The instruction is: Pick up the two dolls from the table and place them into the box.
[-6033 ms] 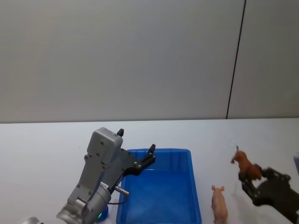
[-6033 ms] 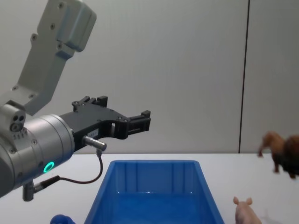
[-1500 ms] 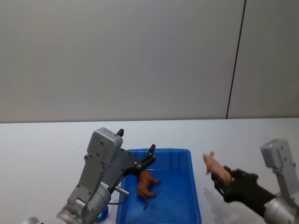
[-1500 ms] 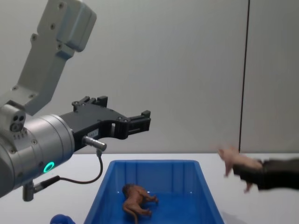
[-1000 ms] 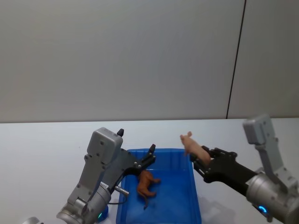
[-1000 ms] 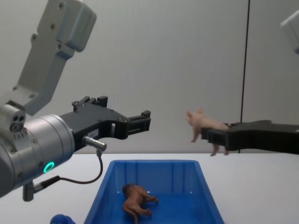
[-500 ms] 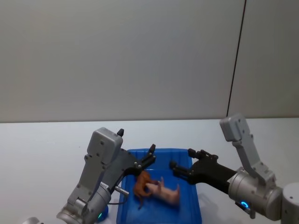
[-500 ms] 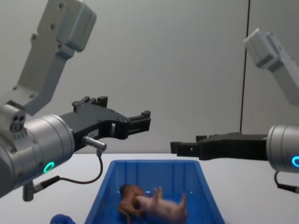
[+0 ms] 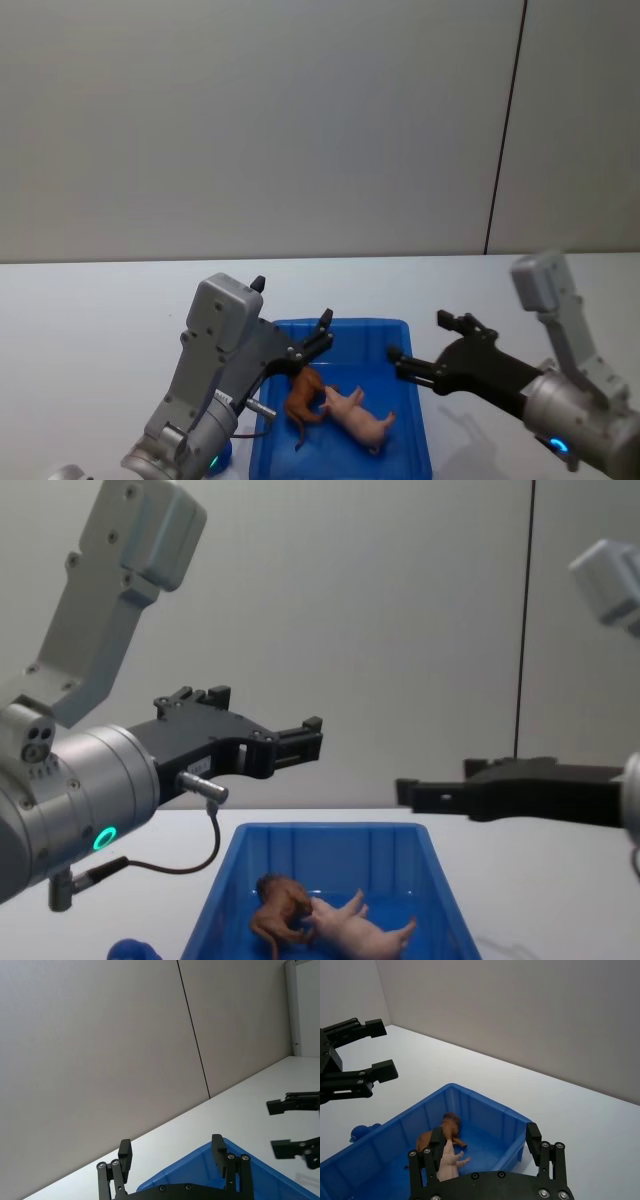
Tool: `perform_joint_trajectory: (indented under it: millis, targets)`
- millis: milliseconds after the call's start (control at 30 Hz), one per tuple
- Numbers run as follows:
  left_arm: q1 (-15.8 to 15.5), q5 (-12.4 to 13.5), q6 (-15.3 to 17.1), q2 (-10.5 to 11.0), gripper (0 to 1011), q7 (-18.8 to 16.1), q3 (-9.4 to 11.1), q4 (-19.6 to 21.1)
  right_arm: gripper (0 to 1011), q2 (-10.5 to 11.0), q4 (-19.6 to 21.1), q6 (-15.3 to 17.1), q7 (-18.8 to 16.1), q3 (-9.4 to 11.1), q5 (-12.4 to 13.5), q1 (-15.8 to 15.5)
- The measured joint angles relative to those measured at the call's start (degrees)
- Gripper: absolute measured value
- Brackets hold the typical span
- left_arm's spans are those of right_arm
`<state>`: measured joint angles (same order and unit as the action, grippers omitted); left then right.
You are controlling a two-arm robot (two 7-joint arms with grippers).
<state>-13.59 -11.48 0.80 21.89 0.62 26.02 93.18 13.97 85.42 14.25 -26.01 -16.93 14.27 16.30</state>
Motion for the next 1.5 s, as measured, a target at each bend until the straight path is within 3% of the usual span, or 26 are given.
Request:
perform_joint_trajectory:
  millis: [233, 667, 1000, 1233, 1500]
  targets:
    - [0.0, 0.0, 0.0, 0.0, 1001, 0.0, 0.0, 0.0, 1001, 3.3, 2.8, -3.6, -0.2, 1.8, 2.4, -3.3]
    - [0.7, 0.1, 0.8, 0.6, 1001, -0.8, -0.2, 0.5, 1001, 5.9, 5.0, -6.5, -0.3, 3.3, 4.3, -6.0]
    - [4.3, -0.8, 3.4, 3.9, 1001, -4.2, -1.3, 2.7, 1001, 6.8, 5.8, -7.5, -0.3, 3.8, 5.0, -6.9]
    - [8.1, -3.1, 4.8, 7.3, 1001, -7.4, -2.4, 3.9, 1001, 7.1, 6.1, -7.7, -0.3, 3.9, 5.2, -7.2]
    - [11.0, -5.3, 4.5, 9.7, 1001, -8.4, -3.3, 3.3, 1001, 7.3, 6.2, -8.0, -0.3, 4.0, 5.3, -7.4]
